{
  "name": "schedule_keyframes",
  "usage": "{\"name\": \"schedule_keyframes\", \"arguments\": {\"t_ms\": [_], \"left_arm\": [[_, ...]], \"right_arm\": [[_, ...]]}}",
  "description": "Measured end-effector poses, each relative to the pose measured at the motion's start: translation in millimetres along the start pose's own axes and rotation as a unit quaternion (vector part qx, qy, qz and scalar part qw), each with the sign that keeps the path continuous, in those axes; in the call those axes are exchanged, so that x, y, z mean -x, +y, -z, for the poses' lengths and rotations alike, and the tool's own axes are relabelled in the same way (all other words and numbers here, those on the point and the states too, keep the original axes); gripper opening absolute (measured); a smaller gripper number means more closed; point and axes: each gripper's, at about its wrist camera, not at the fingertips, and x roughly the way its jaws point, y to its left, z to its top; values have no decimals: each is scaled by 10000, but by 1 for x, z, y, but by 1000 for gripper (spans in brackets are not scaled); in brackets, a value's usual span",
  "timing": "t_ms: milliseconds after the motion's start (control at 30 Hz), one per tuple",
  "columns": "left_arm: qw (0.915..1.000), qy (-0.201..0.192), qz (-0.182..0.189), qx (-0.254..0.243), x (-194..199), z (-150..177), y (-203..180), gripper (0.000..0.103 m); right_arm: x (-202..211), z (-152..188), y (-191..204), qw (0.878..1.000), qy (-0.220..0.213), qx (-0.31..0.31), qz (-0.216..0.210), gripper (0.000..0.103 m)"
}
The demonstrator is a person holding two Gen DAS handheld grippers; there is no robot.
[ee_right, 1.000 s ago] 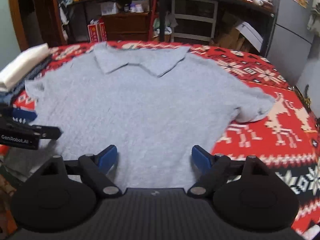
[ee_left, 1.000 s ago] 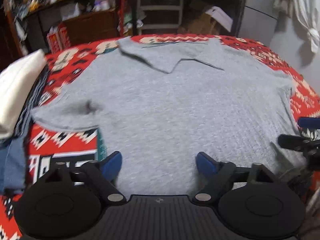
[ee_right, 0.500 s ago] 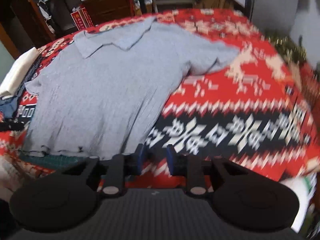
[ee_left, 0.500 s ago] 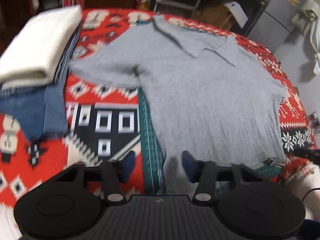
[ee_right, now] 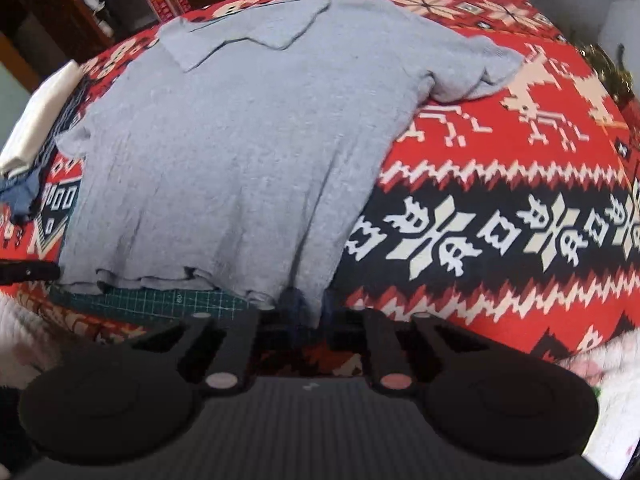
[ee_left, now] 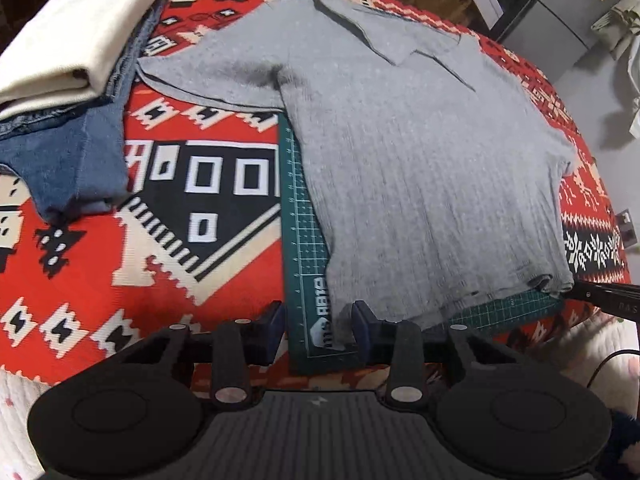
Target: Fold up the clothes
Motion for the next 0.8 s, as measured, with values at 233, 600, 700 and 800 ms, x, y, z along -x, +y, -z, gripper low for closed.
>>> {"name": "schedule_keyframes", "arguments": {"t_ms": [233, 600, 700, 800], "left_arm": [[9983, -64, -298, -504, 1, -3, -12, 13], [9994, 71, -6, -325, -7, -6, -15, 2], [9994, 108, 27, -314, -2, -5, -11, 2], [9996, 56, 30, -287, 10, -6, -5, 2]], "right_arm": [[11, 4, -26, 9994, 53, -170, 306, 2], [18, 6, -64, 9980, -10, -431, 454, 2], [21, 6, -66, 9983, -20, -399, 429, 2], [27, 6, -69, 9982, -20, -423, 416, 2]]}}
